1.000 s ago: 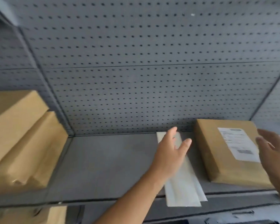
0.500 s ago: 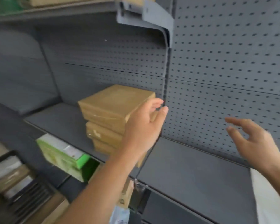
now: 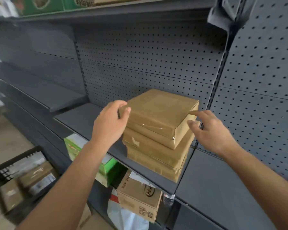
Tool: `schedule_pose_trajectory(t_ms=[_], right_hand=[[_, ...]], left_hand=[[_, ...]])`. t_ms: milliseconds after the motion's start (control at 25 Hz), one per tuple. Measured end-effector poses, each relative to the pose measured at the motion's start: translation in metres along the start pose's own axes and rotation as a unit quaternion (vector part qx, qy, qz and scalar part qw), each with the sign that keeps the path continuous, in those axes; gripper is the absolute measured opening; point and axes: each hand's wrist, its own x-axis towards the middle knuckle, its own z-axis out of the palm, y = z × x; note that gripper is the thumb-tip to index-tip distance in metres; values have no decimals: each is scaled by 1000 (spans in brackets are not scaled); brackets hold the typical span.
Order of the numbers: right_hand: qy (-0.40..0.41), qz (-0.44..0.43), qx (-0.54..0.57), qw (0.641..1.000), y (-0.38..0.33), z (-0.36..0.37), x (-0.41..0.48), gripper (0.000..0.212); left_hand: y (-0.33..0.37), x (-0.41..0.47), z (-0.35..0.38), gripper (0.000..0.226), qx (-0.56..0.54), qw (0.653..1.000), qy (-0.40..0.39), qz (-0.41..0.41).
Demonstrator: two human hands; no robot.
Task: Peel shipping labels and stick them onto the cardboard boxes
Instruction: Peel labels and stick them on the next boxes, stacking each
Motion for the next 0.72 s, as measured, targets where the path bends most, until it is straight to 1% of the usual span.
schedule_pose_trajectory(t_ms=[80,120,200,280,320,400,440,520,560,600,640,680,720], right_hand=[[-7,18,18,1000,-10,20,12,52],[-8,37,44,998,-14,28,18,56],[-22,100,113,988,-20,43,27,67],[-17,167,207,964,-24,53,31,73],[-5,194,260,946,-25,57,32,69],[14,234,352,906,-30,62,31,46],[18,243,384,891,-32,64,30,34],[16,253,422,871,-33,67,28,19],[19,254,435,863,-33,68,28,15],[25,256,441,860,-31,68,28,11],[29,256,445,858,-29,66,26,10],[32,255,448,856,-26,63,24,17],[36,255,452,854,-24,58,20,27]], left_hand=[[-26,19,1,36,-5,1000,3,-24],[-36,27,3,38,-25,999,2,-37],[-46,40,9,45,-106,991,-16,-81],[-55,55,24,52,-202,965,-56,-157],[-58,62,31,56,-237,947,-84,-198],[-67,75,48,69,-299,912,-119,-253],[-73,80,57,71,-331,896,-128,-268],[-75,82,67,70,-379,872,-137,-279],[-72,81,68,80,-387,865,-135,-288],[-66,78,67,92,-389,864,-135,-288],[-60,75,65,99,-385,867,-133,-287],[-54,71,62,100,-384,870,-130,-280],[-46,68,58,95,-381,875,-125,-271]])
